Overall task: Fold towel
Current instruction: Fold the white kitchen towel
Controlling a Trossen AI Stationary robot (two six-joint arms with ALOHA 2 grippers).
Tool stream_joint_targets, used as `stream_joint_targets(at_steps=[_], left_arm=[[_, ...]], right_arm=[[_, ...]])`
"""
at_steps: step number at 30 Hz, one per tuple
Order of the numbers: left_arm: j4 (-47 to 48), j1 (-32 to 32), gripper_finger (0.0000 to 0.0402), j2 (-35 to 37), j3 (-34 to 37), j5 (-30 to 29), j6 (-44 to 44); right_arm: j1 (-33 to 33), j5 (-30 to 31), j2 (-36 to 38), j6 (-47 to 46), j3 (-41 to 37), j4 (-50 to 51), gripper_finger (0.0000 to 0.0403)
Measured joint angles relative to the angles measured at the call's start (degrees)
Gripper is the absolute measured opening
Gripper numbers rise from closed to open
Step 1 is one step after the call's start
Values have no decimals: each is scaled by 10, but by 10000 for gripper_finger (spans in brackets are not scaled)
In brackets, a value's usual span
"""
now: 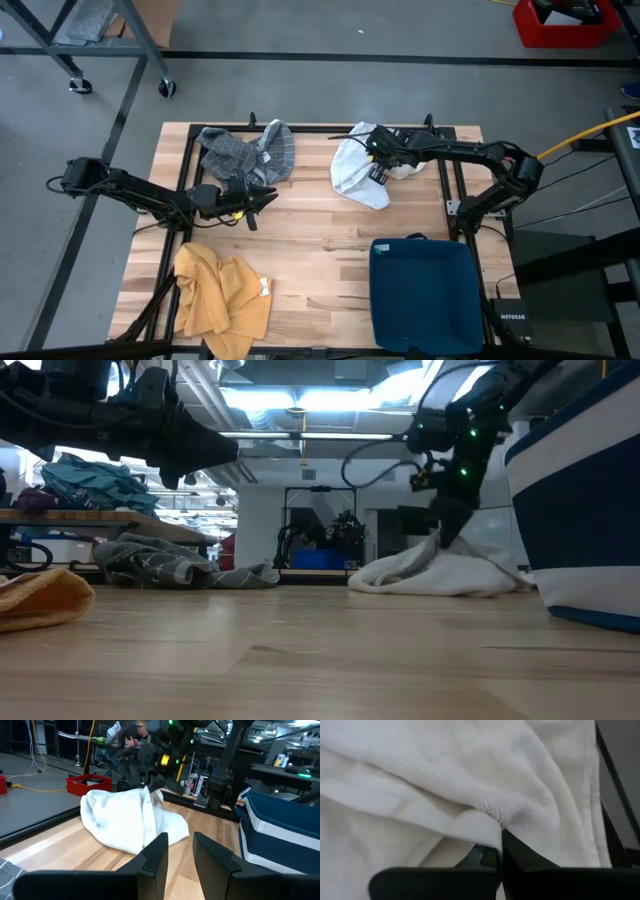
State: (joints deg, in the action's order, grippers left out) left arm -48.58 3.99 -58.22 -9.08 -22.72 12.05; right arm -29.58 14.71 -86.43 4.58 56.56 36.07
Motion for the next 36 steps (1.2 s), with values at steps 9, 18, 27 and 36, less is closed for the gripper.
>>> stream_joint_targets(at_steps=[9,18,27,36], left_arm=[[-4,0,82,0,0,0,38],[-4,0,82,-1,-14,24,59],[-4,29,82,-104,-168,48,-140],[0,30,82,-326,-347,47,-230]], right_arm=[[0,-85,0,-32,126,8,3],[0,-144,0,-63,229,1,1],[0,-143,-4,-88,237,-44,1],[0,-139,-33,-89,237,-45,1]])
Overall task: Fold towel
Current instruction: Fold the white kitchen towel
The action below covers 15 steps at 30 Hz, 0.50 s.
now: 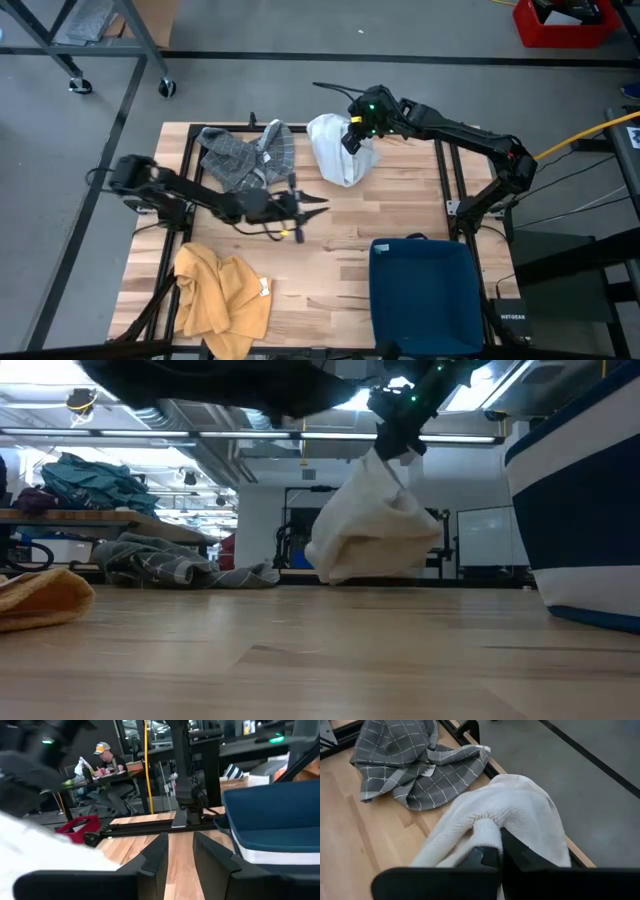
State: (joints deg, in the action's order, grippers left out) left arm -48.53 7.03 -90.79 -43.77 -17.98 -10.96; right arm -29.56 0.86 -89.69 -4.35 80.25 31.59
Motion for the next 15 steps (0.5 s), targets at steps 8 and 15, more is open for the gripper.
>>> stream_joint_targets(at_steps=[8,15], left_arm=[[7,-21,104,-101,-77,-39,13],[69,-51,170,-101,-88,-112,50]], right_arm=[[0,0,-10,-3,0,-2,1],[0,0,-10,-39,0,-21,1]])
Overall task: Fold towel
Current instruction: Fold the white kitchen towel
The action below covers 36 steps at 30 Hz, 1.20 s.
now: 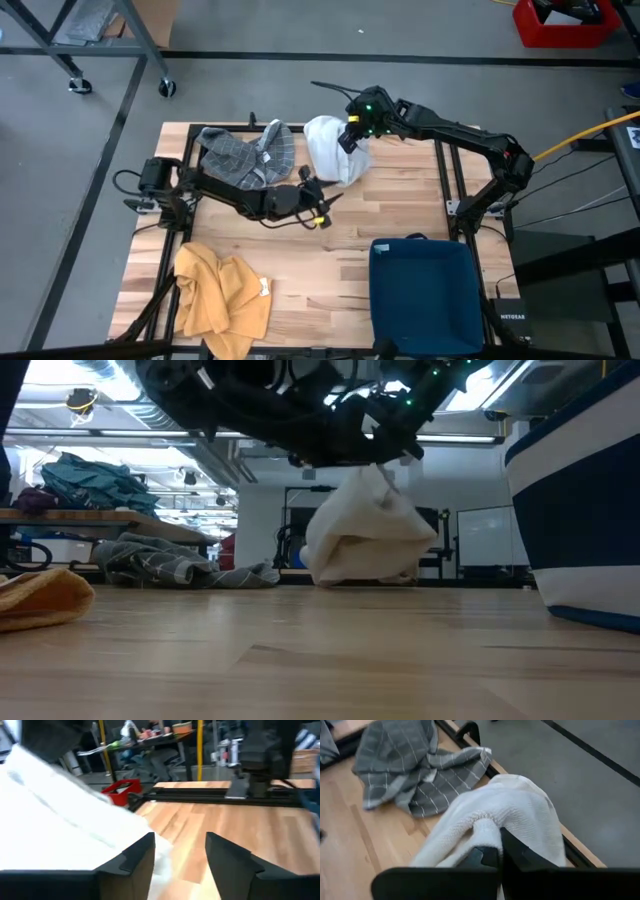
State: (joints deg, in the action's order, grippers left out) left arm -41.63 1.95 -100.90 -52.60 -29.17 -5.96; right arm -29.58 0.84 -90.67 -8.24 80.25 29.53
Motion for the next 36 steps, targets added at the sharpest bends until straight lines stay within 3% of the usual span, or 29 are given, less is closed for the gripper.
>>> stream_joint_targets(at_steps=[5,16,26,36], left_arm=[[13,-13,194,0,0,-18,0],[13,-15,196,0,0,-22,-47],[24,-16,196,0,0,-116,-80],[32,-5,196,0,0,-121,-48]], right_arm=[[0,15,0,-25,0,-5,1],[0,16,0,-54,0,-58,1],[28,22,0,-67,0,-69,1],[55,82,0,-70,0,-115,1]])
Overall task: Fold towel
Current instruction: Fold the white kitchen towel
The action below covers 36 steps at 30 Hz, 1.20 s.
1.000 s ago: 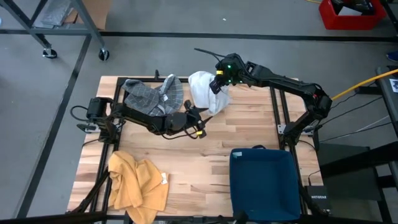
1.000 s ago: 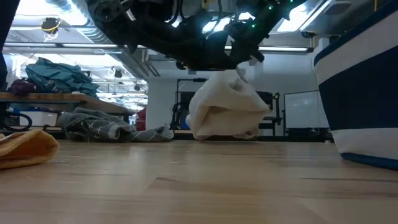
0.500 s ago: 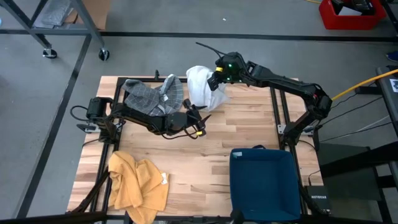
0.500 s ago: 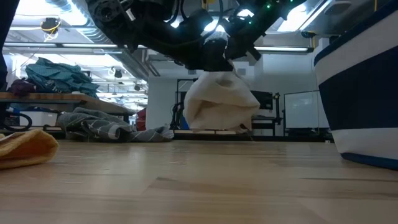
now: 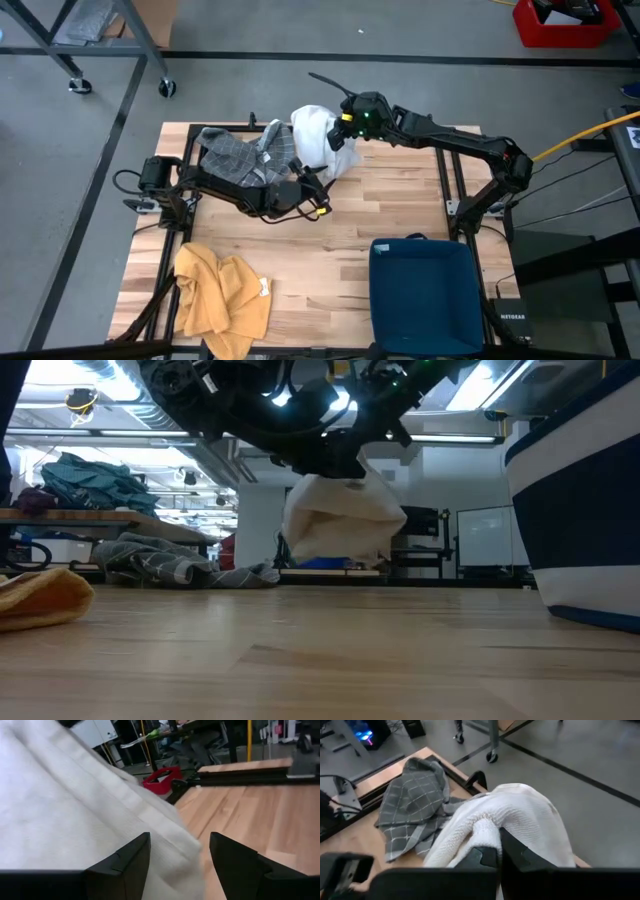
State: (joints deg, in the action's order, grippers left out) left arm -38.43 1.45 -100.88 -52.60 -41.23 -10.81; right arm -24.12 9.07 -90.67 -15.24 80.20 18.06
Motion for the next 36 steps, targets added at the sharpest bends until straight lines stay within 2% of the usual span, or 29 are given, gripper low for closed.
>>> stream_joint_targets(at_steps=[4,15,21,28,36], left_arm=[[24,5,196,0,0,-7,-13],[22,3,196,0,0,-102,-11],[22,-2,196,0,0,-158,-9],[23,-20,196,0,0,-165,45],[50,21,196,0,0,-165,52]], right_arm=[[5,4,0,-21,0,-10,1],[5,-15,0,-41,0,-13,1],[5,-48,0,-41,0,-13,1],[10,-61,0,-40,0,-12,1],[8,-16,0,-40,0,-18,1]])
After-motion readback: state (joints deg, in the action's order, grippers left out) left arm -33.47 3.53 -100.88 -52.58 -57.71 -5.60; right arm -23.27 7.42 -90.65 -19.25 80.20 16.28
